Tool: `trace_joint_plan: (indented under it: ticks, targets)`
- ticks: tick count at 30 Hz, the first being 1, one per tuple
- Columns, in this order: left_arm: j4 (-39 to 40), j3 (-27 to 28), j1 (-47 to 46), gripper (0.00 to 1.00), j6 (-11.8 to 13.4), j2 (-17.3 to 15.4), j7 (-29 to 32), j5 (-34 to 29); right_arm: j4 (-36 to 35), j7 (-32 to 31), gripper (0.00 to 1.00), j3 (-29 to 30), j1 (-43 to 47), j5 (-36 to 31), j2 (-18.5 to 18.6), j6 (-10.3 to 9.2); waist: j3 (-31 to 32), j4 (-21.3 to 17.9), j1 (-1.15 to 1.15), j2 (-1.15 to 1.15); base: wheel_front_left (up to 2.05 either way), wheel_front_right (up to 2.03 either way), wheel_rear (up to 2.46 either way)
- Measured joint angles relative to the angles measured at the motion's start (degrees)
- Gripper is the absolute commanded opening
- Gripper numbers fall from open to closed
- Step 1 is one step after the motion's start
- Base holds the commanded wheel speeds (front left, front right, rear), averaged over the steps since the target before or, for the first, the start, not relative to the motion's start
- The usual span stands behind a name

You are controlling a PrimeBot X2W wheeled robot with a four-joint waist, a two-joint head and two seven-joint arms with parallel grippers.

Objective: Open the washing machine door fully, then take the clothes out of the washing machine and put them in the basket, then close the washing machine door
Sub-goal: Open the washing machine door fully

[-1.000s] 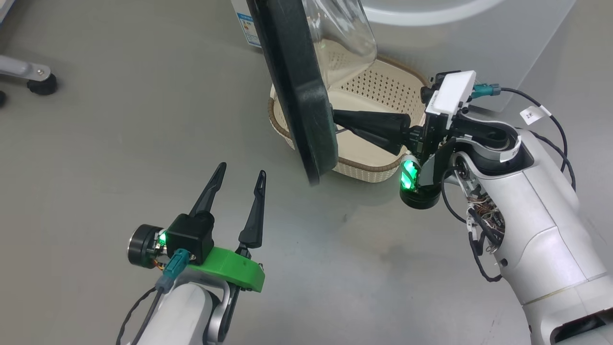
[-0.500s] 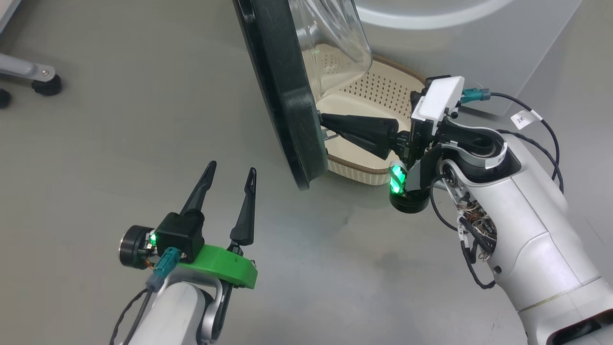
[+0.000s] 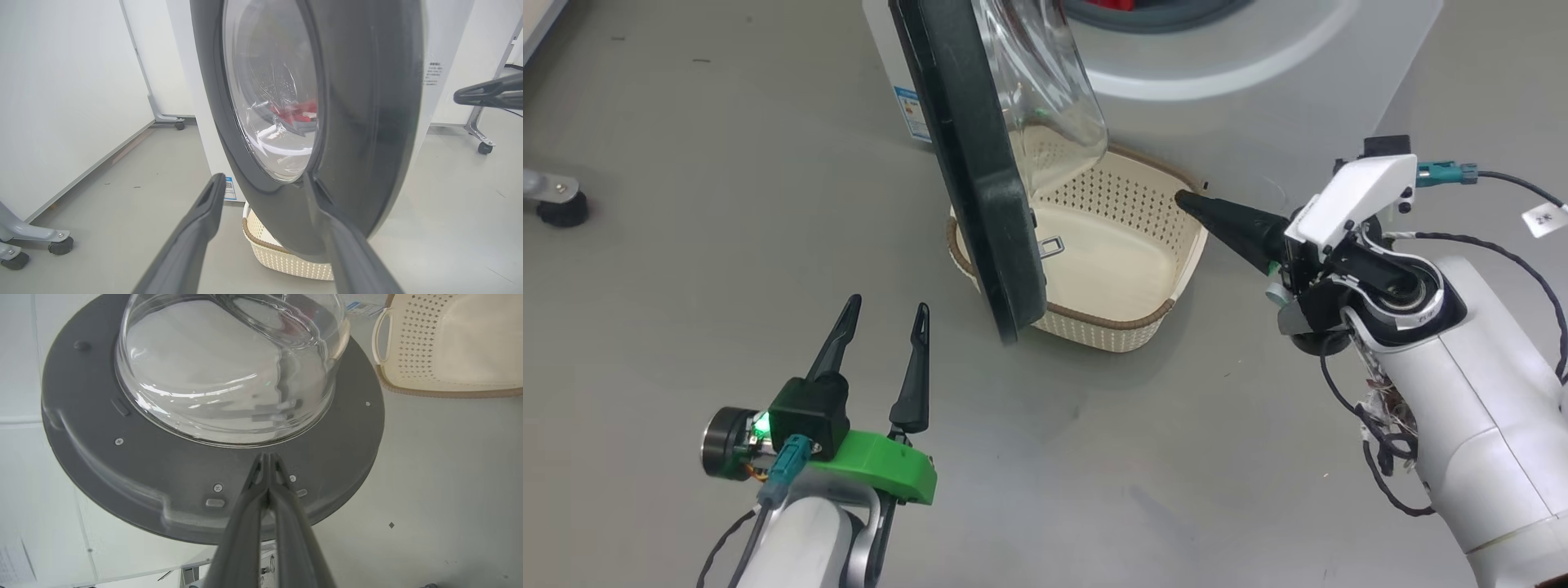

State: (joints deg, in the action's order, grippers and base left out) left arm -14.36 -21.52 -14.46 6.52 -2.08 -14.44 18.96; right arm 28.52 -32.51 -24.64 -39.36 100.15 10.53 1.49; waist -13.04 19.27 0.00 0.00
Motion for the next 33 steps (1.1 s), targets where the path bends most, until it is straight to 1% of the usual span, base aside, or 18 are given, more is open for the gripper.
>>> trace_joint_plan:
  ticks: [4, 5, 6, 8, 13, 17, 18, 19, 20, 25, 29, 33]
  targets:
    - [-0.41, 1.12, 1.79, 1.0, 0.0, -0.8, 0.0, -0.01, -0.43, 4.69, 0.0, -0.75, 1.64, -6.22, 2.35, 4.01, 1.72, -1.81, 0.0, 0.0, 0.0, 0.0, 0.0]
    - [-0.41, 1.12, 1.79, 1.0, 0.0, -0.8, 0.0, -0.01, -0.43, 4.69, 0.0, -0.75, 1.64, -6.22, 2.35, 4.01, 1.72, -1.81, 0.0, 0.0, 0.0, 0.0, 0.0]
    - [-0.48, 1.35, 2.05, 1.0, 0.0, -0.97, 0.0, -0.01, -0.73, 6.15, 0.0, -0.91, 2.2, -7.81, 3.11, 4.95, 2.13, -2.3, 0.0, 0.0, 0.0, 0.0, 0.0]
    - [-0.52, 1.88, 2.5, 1.0, 0.0, -1.2, 0.0, -0.11, -1.41, 9.45, 0.0, -2.09, 3.18, -12.93, 5.35, 5.52, 2.94, -3.34, 0.0, 0.0, 0.0, 0.0, 0.0]
    - [-0.48, 3.2, 3.73, 1.0, 0.0, -1.81, 0.0, -0.35, -3.56, 18.01, 0.0, -4.76, 5.86, -25.35, 11.06, 5.5, 4.83, -6.06, 0.0, 0.0, 0.0, 0.0, 0.0]
    - [-0.19, 4.46, 4.95, 1.0, 0.0, -2.46, 0.0, -0.35, -5.34, 24.91, 0.0, -6.6, 7.11, -33.62, 13.38, 5.49, 6.05, -8.35, 0.0, 0.0, 0.0, 0.0, 0.0]
    - [0.01, 4.87, 5.45, 1.0, 0.0, -2.57, 0.0, -0.35, -6.21, 27.99, 0.0, -7.48, 7.55, -36.98, 14.28, 5.49, 6.55, -9.51, 0.0, 0.0, 0.0, 0.0, 0.0]
    - [0.08, 5.04, 5.65, 1.0, 0.0, -2.58, 0.0, -0.35, -6.59, 29.43, 0.0, -7.82, 7.87, -38.53, 14.73, 5.49, 6.77, -10.07, 0.0, 0.0, 0.0, 0.0, 0.0]
    - [0.08, 5.04, 5.65, 1.0, 0.0, -2.58, 0.0, -0.35, -6.59, 29.43, 0.0, -7.82, 7.87, -38.53, 14.73, 5.49, 6.77, -10.07, 0.0, 0.0, 0.0, 0.0, 0.0]
    - [0.21, 5.8, 6.2, 1.0, 0.0, -2.63, 0.0, -0.35, -7.54, 35.71, 0.0, -9.09, 10.74, -44.39, 16.39, 5.48, 7.71, -12.7, 0.0, 0.0, 0.0, 0.0, 0.0]
    - [0.45, 6.58, 6.28, 1.0, -0.01, -2.68, 0.0, -0.35, -7.89, 40.13, 0.0, -9.12, 14.01, -46.1, 16.53, 5.39, 8.3, -14.35, 0.0, 0.0, 0.0, 0.0, 0.0]
    - [0.88, 7.13, 6.34, 1.0, -0.03, -2.68, -0.01, -0.36, -8.66, 44.35, 0.0, -9.18, 16.88, -48.43, 16.66, 3.85, 8.67, -15.45, 0.0, 0.0, 0.0, 0.0, 0.0]
